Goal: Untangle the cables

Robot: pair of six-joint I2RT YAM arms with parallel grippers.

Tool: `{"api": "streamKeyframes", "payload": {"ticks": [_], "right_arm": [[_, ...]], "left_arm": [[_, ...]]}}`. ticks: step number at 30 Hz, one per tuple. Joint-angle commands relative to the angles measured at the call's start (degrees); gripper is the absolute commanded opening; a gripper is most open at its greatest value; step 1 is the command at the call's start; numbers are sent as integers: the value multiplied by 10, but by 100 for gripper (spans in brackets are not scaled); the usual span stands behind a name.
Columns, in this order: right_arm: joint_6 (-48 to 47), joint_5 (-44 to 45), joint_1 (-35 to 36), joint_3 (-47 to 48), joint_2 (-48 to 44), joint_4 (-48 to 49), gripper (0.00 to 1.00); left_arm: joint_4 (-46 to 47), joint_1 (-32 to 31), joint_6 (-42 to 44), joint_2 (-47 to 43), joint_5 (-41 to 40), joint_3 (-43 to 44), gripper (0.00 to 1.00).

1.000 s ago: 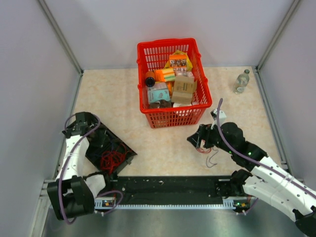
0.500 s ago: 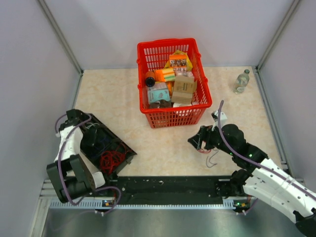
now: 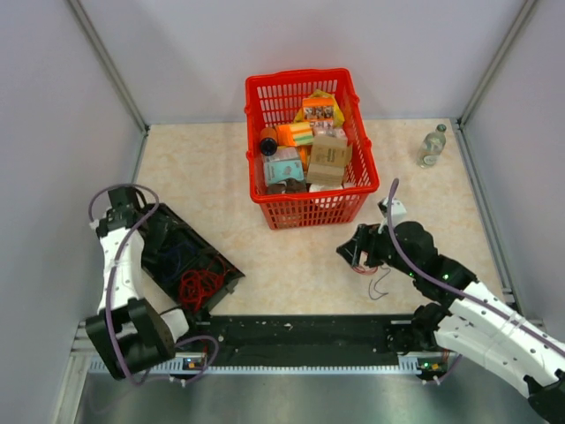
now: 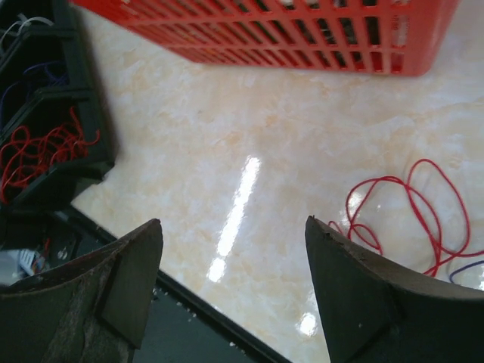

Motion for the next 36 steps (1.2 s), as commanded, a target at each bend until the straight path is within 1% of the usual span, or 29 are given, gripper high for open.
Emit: {"api": "streamKeyframes", "payload": {"ticks": [1,3,5,6,7,8,10,11,13,15,16,18,20,21,23,26,28,31,34,36], "right_arm": [[32,98,-7,10,26,-33,75],[62,168,-7,26,55,-82,77],[97,221,-7,47,91,-133,78],[108,240,-7,49,105,-151,81],[123,245,-10,48,112,-160,82],[132,234,-18,42,119,-161,82],[148,213,-34,28,122,-160,82],[153,205,-40,20,122,-158,81],[157,208,-50,5,114,-152,78],[166,214,-58,-11,98,-150,74],[165,198,-66,-18,94,-144,70],[164,155,-70,-30,100,-129,64],[169,109,-70,-44,107,-116,63],[169,84,-70,-54,105,-108,61],[168,66,-69,-70,94,-110,58],[175,40,-69,-83,79,-129,58],[180,27,-64,-89,78,-143,58],[178,38,-50,-94,78,-145,57],[166,40,-49,-85,96,-136,47],[160,35,-47,-84,107,-119,32]], "left_arm": [[-31,1,46,-84,20,37,77],[-22,0,70,-116,61,39,77],[11,-7,124,-157,122,40,75],[37,-21,145,-175,147,39,74],[67,-50,161,-195,160,38,72],[95,-88,171,-214,165,36,71],[146,-233,188,-228,153,38,69],[173,-286,188,-234,148,35,68],[225,-385,188,-247,133,21,68],[271,-483,205,-248,97,7,68],[285,-523,220,-245,77,2,68],[310,-597,247,-220,69,3,68],[315,-670,258,-178,54,10,69],[329,-698,271,-161,60,10,70],[347,-760,286,-122,47,19,71],[378,-815,292,-81,57,28,72],[398,-837,287,-64,68,25,72],[404,-859,286,-51,63,26,72],[399,-868,282,-55,55,25,73],[400,-870,280,-60,57,22,73]]}}
